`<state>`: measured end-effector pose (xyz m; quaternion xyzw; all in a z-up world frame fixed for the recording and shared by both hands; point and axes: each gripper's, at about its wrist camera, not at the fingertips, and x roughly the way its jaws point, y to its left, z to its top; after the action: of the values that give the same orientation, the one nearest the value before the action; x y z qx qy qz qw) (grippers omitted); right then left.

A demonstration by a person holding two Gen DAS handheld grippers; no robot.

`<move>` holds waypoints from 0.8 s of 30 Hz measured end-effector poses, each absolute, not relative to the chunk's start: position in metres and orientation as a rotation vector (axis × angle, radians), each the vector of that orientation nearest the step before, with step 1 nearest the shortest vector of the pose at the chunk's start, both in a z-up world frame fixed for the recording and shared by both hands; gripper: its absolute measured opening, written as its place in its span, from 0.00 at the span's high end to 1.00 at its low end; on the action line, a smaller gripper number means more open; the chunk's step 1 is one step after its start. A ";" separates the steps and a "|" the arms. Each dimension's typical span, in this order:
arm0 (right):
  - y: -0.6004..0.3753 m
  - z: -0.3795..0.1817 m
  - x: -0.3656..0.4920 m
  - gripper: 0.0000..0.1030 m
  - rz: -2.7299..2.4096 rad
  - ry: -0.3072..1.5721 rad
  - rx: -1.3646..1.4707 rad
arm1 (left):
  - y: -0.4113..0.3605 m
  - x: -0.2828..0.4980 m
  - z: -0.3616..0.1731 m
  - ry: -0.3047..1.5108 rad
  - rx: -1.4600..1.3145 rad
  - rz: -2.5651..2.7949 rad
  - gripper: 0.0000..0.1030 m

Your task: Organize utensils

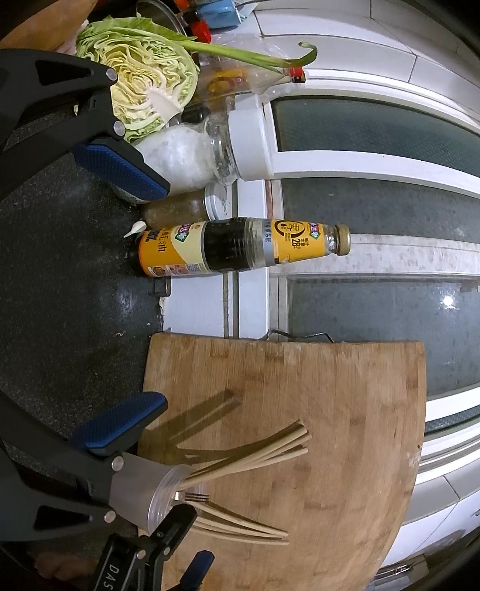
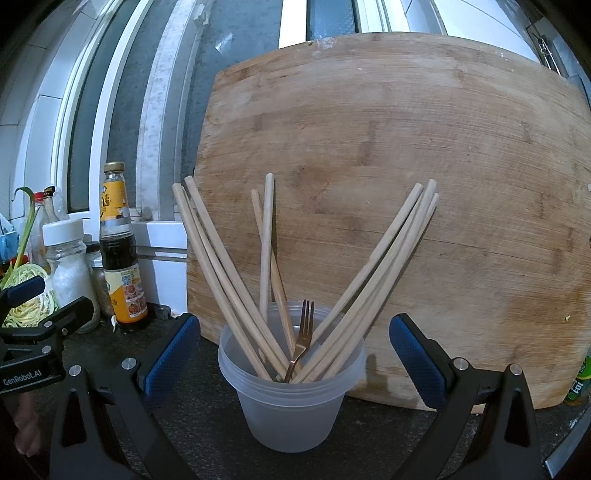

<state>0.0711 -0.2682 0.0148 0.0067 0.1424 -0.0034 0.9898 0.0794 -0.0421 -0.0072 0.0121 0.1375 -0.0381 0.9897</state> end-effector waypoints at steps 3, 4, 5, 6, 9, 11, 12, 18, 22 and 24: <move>-0.268 0.015 0.073 0.00 -0.007 0.289 0.014 | -0.042 0.079 -0.007 0.277 0.024 -0.076 0.00; -0.269 0.015 0.073 0.00 -0.008 0.289 0.015 | -0.042 0.079 -0.007 0.276 0.024 -0.075 0.00; -0.269 0.014 0.073 0.00 -0.008 0.289 0.016 | -0.043 0.080 -0.007 0.276 0.025 -0.075 0.00; -0.269 0.014 0.073 0.00 -0.008 0.289 0.016 | -0.043 0.080 -0.007 0.276 0.025 -0.075 0.00; -0.268 0.014 0.074 0.00 -0.009 0.292 0.017 | -0.043 0.080 -0.007 0.276 0.026 -0.076 0.00; -0.269 0.014 0.075 0.00 -0.010 0.292 0.017 | -0.042 0.080 -0.007 0.276 0.026 -0.074 0.00; -0.269 0.014 0.074 0.00 -0.011 0.292 0.017 | -0.043 0.080 -0.007 0.276 0.026 -0.074 0.00; -0.269 0.014 0.075 0.00 -0.011 0.293 0.018 | -0.043 0.079 -0.007 0.275 0.027 -0.074 0.00; -0.270 0.014 0.075 0.00 -0.012 0.294 0.018 | -0.042 0.079 -0.007 0.276 0.027 -0.075 0.00; -0.270 0.014 0.075 0.00 -0.012 0.294 0.017 | -0.043 0.079 -0.007 0.276 0.027 -0.075 0.00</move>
<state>0.0752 -0.2702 0.0138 0.0085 0.1463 -0.0060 0.9892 0.0793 -0.0428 -0.0069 0.0136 0.1377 -0.0372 0.9897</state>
